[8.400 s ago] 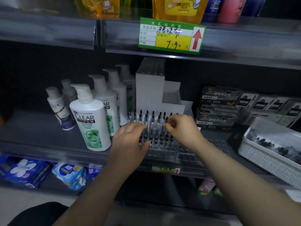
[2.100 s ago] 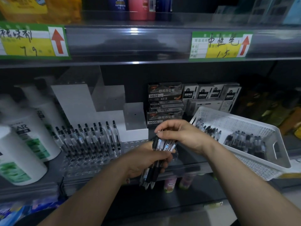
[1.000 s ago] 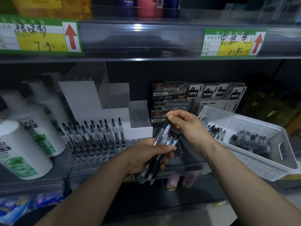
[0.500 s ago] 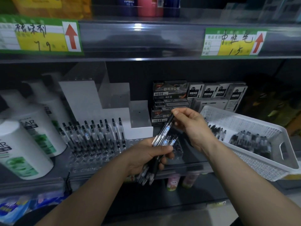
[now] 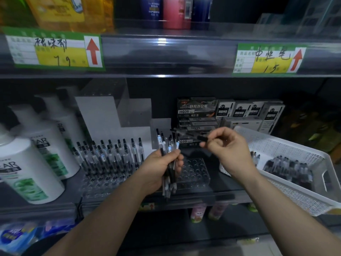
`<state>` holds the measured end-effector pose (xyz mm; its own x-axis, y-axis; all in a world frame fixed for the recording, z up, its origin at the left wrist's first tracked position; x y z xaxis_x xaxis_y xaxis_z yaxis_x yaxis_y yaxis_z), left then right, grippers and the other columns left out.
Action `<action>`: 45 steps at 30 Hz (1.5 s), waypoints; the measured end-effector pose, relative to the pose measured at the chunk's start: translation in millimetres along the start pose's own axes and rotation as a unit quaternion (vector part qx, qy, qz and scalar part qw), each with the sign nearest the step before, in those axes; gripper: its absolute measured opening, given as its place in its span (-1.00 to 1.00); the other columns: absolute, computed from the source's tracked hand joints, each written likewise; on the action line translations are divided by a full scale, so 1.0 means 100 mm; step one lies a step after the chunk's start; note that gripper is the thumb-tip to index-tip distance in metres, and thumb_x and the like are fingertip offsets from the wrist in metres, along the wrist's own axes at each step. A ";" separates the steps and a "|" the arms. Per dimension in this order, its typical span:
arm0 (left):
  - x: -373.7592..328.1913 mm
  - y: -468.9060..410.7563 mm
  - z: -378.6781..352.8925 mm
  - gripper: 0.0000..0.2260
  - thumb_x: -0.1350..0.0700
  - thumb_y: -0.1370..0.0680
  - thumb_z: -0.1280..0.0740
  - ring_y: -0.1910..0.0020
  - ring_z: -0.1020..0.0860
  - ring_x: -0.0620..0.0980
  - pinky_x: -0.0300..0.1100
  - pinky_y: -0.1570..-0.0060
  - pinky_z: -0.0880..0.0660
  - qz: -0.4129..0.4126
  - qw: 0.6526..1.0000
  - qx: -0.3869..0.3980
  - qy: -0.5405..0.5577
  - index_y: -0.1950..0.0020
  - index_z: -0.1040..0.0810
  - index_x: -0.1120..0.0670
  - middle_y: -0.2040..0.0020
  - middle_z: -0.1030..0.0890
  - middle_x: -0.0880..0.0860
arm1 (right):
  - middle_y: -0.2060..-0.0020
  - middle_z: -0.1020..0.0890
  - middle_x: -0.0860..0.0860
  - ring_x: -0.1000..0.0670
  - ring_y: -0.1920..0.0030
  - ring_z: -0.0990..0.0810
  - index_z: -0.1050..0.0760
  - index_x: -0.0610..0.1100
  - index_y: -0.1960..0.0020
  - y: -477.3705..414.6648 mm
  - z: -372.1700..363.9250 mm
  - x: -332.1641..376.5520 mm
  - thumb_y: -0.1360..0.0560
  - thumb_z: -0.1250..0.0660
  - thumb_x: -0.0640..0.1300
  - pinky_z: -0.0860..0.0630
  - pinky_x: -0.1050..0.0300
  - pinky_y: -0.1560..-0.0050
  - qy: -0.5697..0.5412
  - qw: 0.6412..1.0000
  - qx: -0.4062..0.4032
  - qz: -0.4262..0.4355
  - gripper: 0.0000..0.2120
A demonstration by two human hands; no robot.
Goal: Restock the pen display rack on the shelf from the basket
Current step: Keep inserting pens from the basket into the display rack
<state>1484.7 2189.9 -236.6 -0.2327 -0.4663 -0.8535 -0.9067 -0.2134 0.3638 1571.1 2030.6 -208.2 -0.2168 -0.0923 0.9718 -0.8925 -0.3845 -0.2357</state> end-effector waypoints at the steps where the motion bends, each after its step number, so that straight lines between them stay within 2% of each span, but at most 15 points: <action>1: -0.01 0.00 -0.01 -0.79 0.20 -0.59 -0.31 0.25 -0.66 0.02 -0.18 0.26 -0.62 -0.008 0.999 -0.004 0.030 -0.13 -0.47 0.32 0.17 -0.68 0.14 | 0.44 -0.45 -0.03 -0.08 0.32 -0.47 -0.50 -0.13 0.23 0.02 -0.01 -0.02 -0.41 -0.36 -0.47 -0.55 0.08 0.13 0.030 0.999 0.025 0.011 -0.75; 3: -0.01 -0.01 -0.03 -0.79 0.22 -0.61 -0.27 0.11 -0.69 0.10 -0.10 0.14 -0.65 -0.031 0.997 -0.008 0.065 -0.16 -0.46 0.34 0.07 -0.69 0.23 | 0.35 -0.51 -0.06 -0.05 0.34 -0.41 -0.53 -0.08 0.28 0.07 -0.03 -0.05 -0.36 -0.40 -0.47 -0.43 0.04 0.25 0.096 0.991 0.083 0.037 -0.71; 5: -0.01 -0.02 -0.06 -0.78 0.23 -0.62 -0.25 0.10 -0.69 0.12 -0.05 0.08 -0.65 -0.051 0.996 -0.010 0.077 -0.14 -0.48 0.39 0.07 -0.69 0.24 | 0.22 -0.55 -0.07 -0.02 0.32 -0.45 -0.55 -0.10 0.28 0.13 -0.06 -0.07 -0.34 -0.40 -0.48 -0.46 0.08 0.23 0.154 0.975 0.156 0.042 -0.72; 10: 0.02 -0.04 -0.08 -0.77 0.24 -0.60 -0.28 0.23 -0.68 0.02 -0.12 0.25 -0.64 -0.068 0.997 -0.028 0.037 -0.16 -0.50 0.38 0.15 -0.67 0.18 | 0.22 -0.58 0.05 0.11 0.31 -0.53 -0.60 -0.08 0.27 0.22 -0.10 -0.08 -0.34 -0.41 -0.44 -0.49 0.24 0.22 0.211 0.943 0.258 0.014 -0.75; 14: 0.03 0.00 -0.11 -0.90 0.27 -0.58 -0.30 0.25 -0.63 0.00 -0.13 0.20 -0.63 -0.057 0.998 0.005 -0.008 -0.07 -0.51 0.27 0.18 -0.61 0.14 | 0.33 -0.59 -0.12 -0.05 0.33 -0.50 -0.58 -0.01 0.27 0.12 0.03 -0.11 -0.40 -0.36 -0.31 -0.47 0.01 0.25 0.239 0.950 0.201 -0.022 -0.79; 16: 0.04 0.05 -0.14 -0.90 0.28 -0.58 -0.30 0.25 -0.63 0.03 -0.14 0.22 -0.63 -0.041 0.998 0.036 -0.035 -0.07 -0.52 0.26 0.18 -0.61 0.16 | 0.28 -0.61 -0.13 -0.03 0.28 -0.51 -0.57 -0.02 0.20 0.06 0.08 -0.12 -0.47 -0.35 -0.27 -0.52 -0.09 0.14 0.235 0.961 0.142 -0.032 -0.83; 18: 0.07 0.10 -0.16 -0.91 0.27 -0.56 -0.32 0.27 -0.63 0.03 -0.14 0.24 -0.62 -0.026 0.994 0.068 -0.080 -0.05 -0.54 0.22 0.23 -0.63 0.14 | 0.23 -0.63 -0.02 0.03 0.22 -0.57 -0.58 -0.04 0.13 0.02 0.09 -0.11 -0.51 -0.37 -0.14 -0.54 -0.03 0.02 0.177 0.975 0.117 -0.072 -0.95; 20: 0.12 0.13 -0.19 -0.89 0.27 -0.53 -0.35 0.27 -0.63 0.01 -0.11 0.17 -0.60 -0.011 0.990 0.097 -0.104 -0.06 -0.55 0.20 0.24 -0.65 0.11 | 0.28 -0.65 0.04 0.08 0.24 -0.60 -0.58 -0.10 0.13 0.02 0.06 -0.09 -0.50 -0.38 -0.04 -0.55 0.12 0.06 0.099 0.972 0.153 -0.148 -0.87; 23: 0.17 0.13 -0.23 -0.80 0.26 -0.45 -0.42 0.24 -0.63 -0.04 -0.14 0.13 -0.62 -0.003 0.988 0.122 -0.097 -0.06 -0.57 0.21 0.18 -0.67 0.09 | 0.34 -0.62 -0.09 -0.04 0.36 -0.56 -0.58 -0.22 0.14 0.06 -0.01 -0.07 -0.48 -0.41 -0.10 -0.52 0.11 0.27 0.020 0.955 0.221 -0.199 -0.84; 26: 0.16 0.13 -0.24 -0.82 0.29 -0.46 -0.40 0.19 -0.65 -0.02 -0.13 0.11 -0.62 -0.008 0.985 0.147 -0.092 -0.05 -0.59 0.21 0.08 -0.70 0.13 | 0.44 -0.57 -0.11 -0.09 0.46 -0.42 -0.56 -0.30 0.09 0.06 -0.02 -0.04 -0.49 -0.38 -0.18 -0.51 0.08 0.41 -0.023 0.948 0.246 -0.201 -0.85; 33: 0.17 0.14 -0.21 -0.71 0.29 -0.45 -0.39 0.09 -0.67 0.06 -0.04 -0.03 -0.61 0.003 0.981 0.171 -0.094 -0.16 -0.55 0.28 0.01 -0.69 0.20 | 0.39 -0.57 -0.11 -0.03 0.52 -0.38 -0.55 -0.29 0.07 0.06 -0.02 -0.07 -0.48 -0.35 -0.21 -0.38 0.09 0.41 -0.046 0.936 0.278 -0.208 -0.87; 36: 0.18 0.15 -0.21 -0.70 0.27 -0.42 -0.41 0.06 -0.67 0.10 -0.02 -0.02 -0.61 0.003 0.980 0.176 -0.090 -0.14 -0.56 0.27 -0.01 -0.68 0.23 | 0.27 -0.56 -0.20 -0.12 0.41 -0.43 -0.57 -0.32 0.08 0.05 -0.01 -0.06 -0.47 -0.37 -0.25 -0.42 0.08 0.34 -0.050 0.940 0.268 -0.205 -0.89; 38: 0.18 0.14 -0.21 -0.76 0.28 -0.45 -0.40 0.06 -0.67 0.09 -0.03 -0.02 -0.60 -0.004 0.980 0.170 -0.103 -0.11 -0.57 0.24 -0.01 -0.69 0.22 | 0.31 -0.57 -0.20 -0.16 0.38 -0.42 -0.58 -0.30 0.09 0.05 -0.02 -0.03 -0.45 -0.42 -0.21 -0.40 0.00 0.27 -0.046 0.939 0.274 -0.205 -0.86; 42: 0.18 0.14 -0.23 -0.85 0.31 -0.50 -0.37 0.07 -0.67 0.06 -0.05 -0.06 -0.58 -0.013 0.973 0.167 -0.158 -0.06 -0.59 0.23 0.01 -0.70 0.17 | 0.50 -0.57 -0.04 0.05 0.58 -0.48 -0.54 -0.28 0.17 0.04 -0.05 -0.01 -0.44 -0.45 -0.20 -0.44 0.21 0.46 -0.008 0.954 0.220 -0.204 -0.85; 45: 0.19 0.14 -0.23 -0.81 0.33 -0.48 -0.38 0.06 -0.67 0.08 0.00 -0.07 -0.59 -0.002 0.975 0.165 -0.146 -0.09 -0.57 0.25 0.02 -0.70 0.19 | 0.36 -0.66 -0.05 0.08 0.39 -0.60 -0.60 -0.31 0.03 0.00 -0.02 -0.01 -0.46 -0.39 -0.29 -0.51 0.28 0.32 -0.009 0.953 0.225 -0.204 -0.88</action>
<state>1475.9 2158.6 -239.6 -0.2756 -0.1923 -0.9419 -0.9604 0.0960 0.2614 1570.8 2032.6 -209.6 0.1222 0.1363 0.9831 -0.6398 -0.7465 0.1830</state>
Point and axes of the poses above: each hand's wrist, its own y-axis away from the middle knuckle, its own z-axis out of the back of the hand, x = y × z, the point moved 1 cm from there along -y, towards the middle knuckle
